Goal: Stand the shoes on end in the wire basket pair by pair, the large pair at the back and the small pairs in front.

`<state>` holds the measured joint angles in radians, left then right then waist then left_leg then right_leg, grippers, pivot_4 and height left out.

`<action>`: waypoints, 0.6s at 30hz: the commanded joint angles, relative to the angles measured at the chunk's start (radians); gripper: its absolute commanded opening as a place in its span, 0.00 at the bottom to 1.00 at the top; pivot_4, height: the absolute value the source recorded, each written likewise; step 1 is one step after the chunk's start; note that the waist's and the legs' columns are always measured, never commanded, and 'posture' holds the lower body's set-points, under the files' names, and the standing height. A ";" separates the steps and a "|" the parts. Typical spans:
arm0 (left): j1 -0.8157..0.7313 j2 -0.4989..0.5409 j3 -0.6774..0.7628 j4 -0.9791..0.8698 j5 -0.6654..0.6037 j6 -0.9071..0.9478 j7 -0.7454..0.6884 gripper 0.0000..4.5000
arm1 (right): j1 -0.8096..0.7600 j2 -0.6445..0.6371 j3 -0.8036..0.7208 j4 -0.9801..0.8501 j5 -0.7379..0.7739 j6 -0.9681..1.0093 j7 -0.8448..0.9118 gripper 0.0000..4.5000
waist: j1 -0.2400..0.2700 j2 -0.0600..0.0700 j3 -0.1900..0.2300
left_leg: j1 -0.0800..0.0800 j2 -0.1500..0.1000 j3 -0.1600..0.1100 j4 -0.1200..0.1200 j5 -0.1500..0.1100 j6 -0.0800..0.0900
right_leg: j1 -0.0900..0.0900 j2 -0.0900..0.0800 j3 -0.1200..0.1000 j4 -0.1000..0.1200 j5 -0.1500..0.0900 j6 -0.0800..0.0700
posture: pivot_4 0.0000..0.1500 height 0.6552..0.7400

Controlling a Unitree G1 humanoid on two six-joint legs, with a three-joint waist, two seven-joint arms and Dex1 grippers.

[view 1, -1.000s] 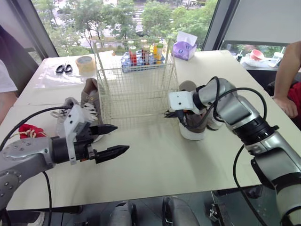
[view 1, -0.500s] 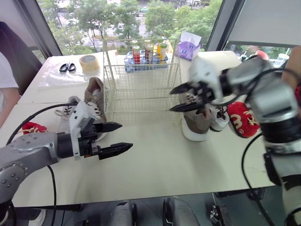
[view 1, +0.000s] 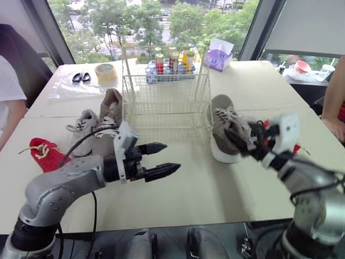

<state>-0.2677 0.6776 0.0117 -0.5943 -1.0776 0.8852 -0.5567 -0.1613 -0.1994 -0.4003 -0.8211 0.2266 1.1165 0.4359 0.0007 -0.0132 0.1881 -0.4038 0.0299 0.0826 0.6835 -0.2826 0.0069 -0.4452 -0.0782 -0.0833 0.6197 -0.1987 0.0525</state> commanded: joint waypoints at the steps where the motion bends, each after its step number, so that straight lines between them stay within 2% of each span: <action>1: 0.005 -0.006 -0.014 -0.005 0.044 -0.029 -0.033 1.00 | 0.035 0.016 0.065 -0.017 -0.027 -0.142 -0.068 0.99 | -0.008 0.000 0.000 | 0.001 0.000 0.000 0.000 0.000 0.000 | 0.001 0.001 0.000 0.000 -0.001 -0.002 | 1.00 1.00; 9: 0.023 -0.007 0.000 -0.002 0.090 -0.037 -0.059 1.00 | -0.001 0.042 0.174 0.261 -0.051 -0.424 -0.139 0.99 | -0.013 0.000 0.000 | 0.003 0.001 -0.001 0.000 0.000 0.000 | 0.002 0.001 0.000 0.000 -0.002 -0.004 | 1.00 1.00; 14: 0.051 0.006 0.027 -0.015 0.098 -0.035 -0.043 1.00 | -0.052 0.055 0.194 0.466 -0.047 -0.525 -0.164 0.99 | -0.013 0.000 0.000 | 0.002 0.001 -0.001 0.000 0.000 0.001 | 0.002 0.001 0.000 -0.001 -0.002 -0.004 | 1.00 1.00; 17: 0.068 0.009 0.041 -0.028 0.104 -0.035 -0.030 1.00 | -0.067 0.046 0.208 0.591 -0.075 -0.588 -0.190 0.83 | -0.014 0.000 0.000 | 0.002 0.001 -0.001 0.000 0.000 0.001 | 0.002 0.001 0.000 -0.001 -0.002 -0.004 | 1.00 1.00; 18: 0.074 0.011 0.049 -0.032 0.102 -0.033 -0.025 1.00 | -0.067 0.046 0.209 0.609 -0.076 -0.600 -0.198 0.73 | -0.014 0.000 0.000 | 0.003 0.001 -0.001 0.000 0.000 0.001 | 0.003 0.001 0.000 -0.001 -0.002 -0.004 | 1.00 1.00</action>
<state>-0.1979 0.6792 0.0261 -0.5883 -0.9753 0.8633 -0.5868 -0.2346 -0.1498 -0.1987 -0.2594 0.1628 0.5331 0.2543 -0.0133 -0.0136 0.1878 -0.4008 0.0307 0.0813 0.6832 -0.2826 0.0075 -0.4424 -0.0771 -0.0830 0.6187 -0.2009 0.0487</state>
